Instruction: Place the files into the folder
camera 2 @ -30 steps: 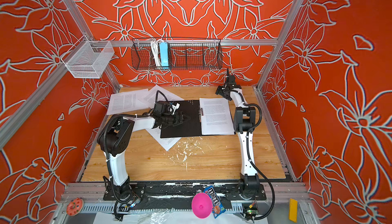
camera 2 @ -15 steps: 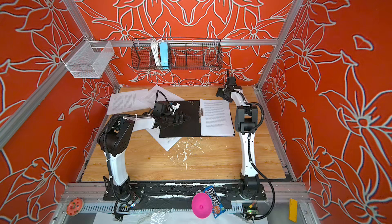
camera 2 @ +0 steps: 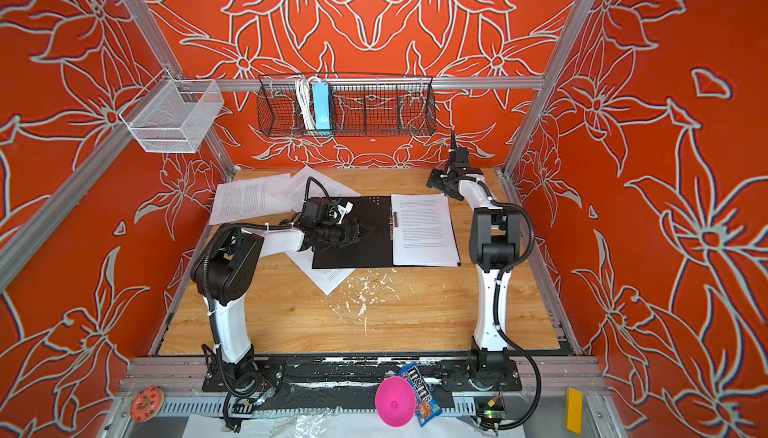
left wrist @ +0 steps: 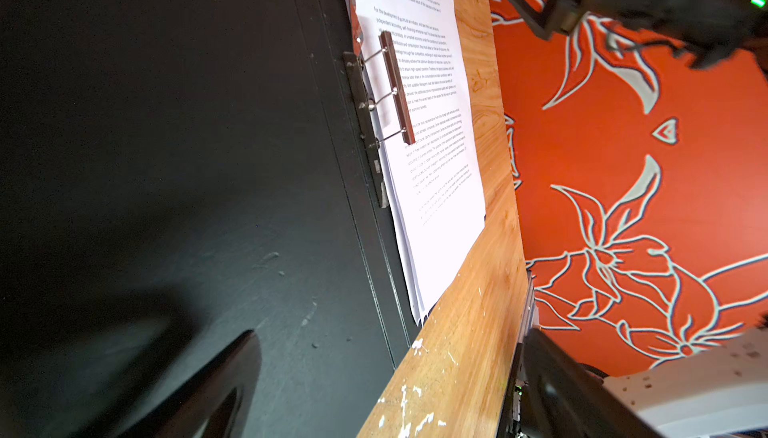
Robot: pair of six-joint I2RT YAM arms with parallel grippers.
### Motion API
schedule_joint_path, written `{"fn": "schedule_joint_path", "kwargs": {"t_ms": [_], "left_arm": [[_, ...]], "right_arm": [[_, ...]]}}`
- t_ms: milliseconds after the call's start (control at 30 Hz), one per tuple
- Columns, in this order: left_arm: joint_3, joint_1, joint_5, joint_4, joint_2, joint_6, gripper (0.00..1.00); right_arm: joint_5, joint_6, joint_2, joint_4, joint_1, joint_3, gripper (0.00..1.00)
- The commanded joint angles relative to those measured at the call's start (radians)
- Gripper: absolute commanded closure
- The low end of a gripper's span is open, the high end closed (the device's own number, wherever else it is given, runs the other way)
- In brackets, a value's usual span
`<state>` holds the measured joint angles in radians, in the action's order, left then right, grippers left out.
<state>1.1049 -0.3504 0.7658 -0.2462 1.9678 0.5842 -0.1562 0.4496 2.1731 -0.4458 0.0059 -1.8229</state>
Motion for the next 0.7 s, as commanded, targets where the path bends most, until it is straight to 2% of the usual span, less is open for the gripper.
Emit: {"fn": "schedule_joint_path", "kwargs": {"t_ms": [0, 133, 333, 467, 667], "left_arm": [[0.03, -0.035, 0.018, 0.03, -0.046, -0.007, 0.02], [0.039, -0.081, -0.014, 0.081, -0.051, -0.022, 0.02], [0.041, -0.145, -0.055, 0.123, -0.023, -0.052, 0.02], [0.054, -0.161, -0.069, 0.152, -0.001, -0.064, 0.02], [0.051, -0.162, -0.088, 0.189, 0.023, -0.087, 0.02]], "right_arm": [[0.047, 0.05, -0.208, 0.094, -0.006, 0.205, 0.02], [0.079, 0.084, -0.436, 0.201, -0.001, 0.536, 0.02], [0.039, 0.068, -0.588, 0.19, 0.004, 0.818, 0.03], [0.029, 0.051, -0.638, 0.224, 0.003, 0.935, 0.03], [0.006, 0.046, -0.656, 0.243, 0.003, 0.998, 0.02]]}}
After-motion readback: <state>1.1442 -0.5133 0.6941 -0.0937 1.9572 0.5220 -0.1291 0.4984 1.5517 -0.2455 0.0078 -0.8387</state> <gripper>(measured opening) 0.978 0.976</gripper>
